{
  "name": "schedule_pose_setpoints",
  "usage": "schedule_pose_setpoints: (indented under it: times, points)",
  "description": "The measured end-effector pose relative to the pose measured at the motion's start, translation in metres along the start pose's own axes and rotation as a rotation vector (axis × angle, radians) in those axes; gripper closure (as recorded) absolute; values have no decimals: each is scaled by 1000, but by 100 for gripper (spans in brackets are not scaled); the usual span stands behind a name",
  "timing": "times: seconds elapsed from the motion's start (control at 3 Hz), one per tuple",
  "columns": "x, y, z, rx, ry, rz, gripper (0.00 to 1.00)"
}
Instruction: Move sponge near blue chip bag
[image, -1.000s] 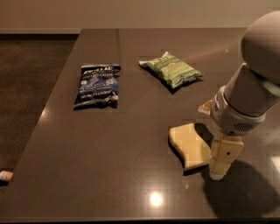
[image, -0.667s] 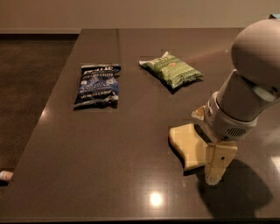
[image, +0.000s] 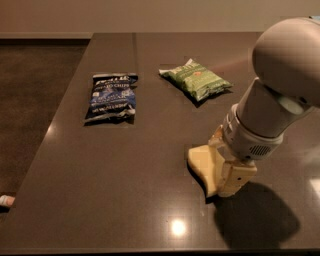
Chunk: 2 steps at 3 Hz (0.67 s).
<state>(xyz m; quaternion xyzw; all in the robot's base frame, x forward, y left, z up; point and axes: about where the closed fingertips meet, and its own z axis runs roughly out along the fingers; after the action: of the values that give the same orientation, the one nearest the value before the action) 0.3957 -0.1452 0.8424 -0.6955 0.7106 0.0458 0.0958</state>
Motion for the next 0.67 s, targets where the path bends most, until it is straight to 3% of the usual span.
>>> schedule_pose_setpoints:
  times: [0.33, 0.67]
  points:
    - [-17, -14, -7, 27, 12, -19, 73]
    - [-46, -35, -17, 59, 12, -72, 95]
